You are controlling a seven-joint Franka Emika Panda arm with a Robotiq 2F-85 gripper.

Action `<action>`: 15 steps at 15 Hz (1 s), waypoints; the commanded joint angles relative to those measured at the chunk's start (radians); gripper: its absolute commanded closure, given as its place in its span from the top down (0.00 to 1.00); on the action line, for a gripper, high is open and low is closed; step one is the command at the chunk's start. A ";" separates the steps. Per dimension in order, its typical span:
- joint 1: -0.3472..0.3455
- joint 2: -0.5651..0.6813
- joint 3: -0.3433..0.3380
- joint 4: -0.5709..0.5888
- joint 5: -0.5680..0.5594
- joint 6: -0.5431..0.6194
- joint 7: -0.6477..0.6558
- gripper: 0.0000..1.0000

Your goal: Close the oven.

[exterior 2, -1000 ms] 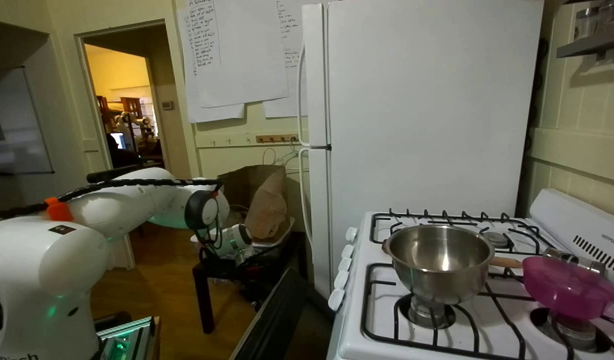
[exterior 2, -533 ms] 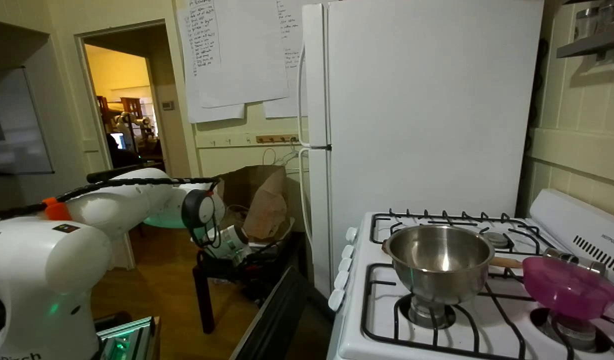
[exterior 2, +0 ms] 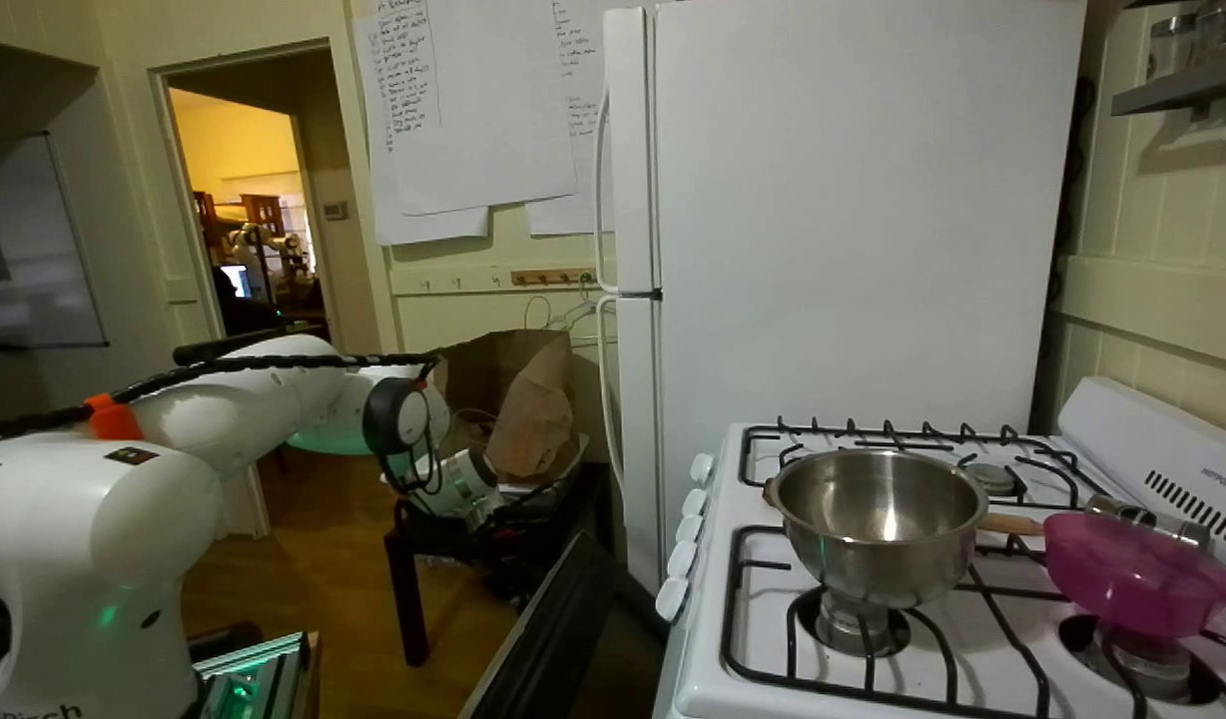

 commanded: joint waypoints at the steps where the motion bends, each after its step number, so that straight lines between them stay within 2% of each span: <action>1: 0.034 -0.057 -0.048 -0.074 -0.040 -0.067 0.035 0.00; 7: 0.075 -0.130 -0.114 -0.189 -0.088 -0.118 0.065 0.00; 13: 0.108 -0.243 -0.166 -0.395 -0.137 -0.127 0.104 0.00; 14: 0.055 -0.261 -0.098 -0.419 -0.208 -0.166 0.136 0.00; 15: 0.048 -0.283 -0.090 -0.459 -0.234 -0.179 0.154 0.00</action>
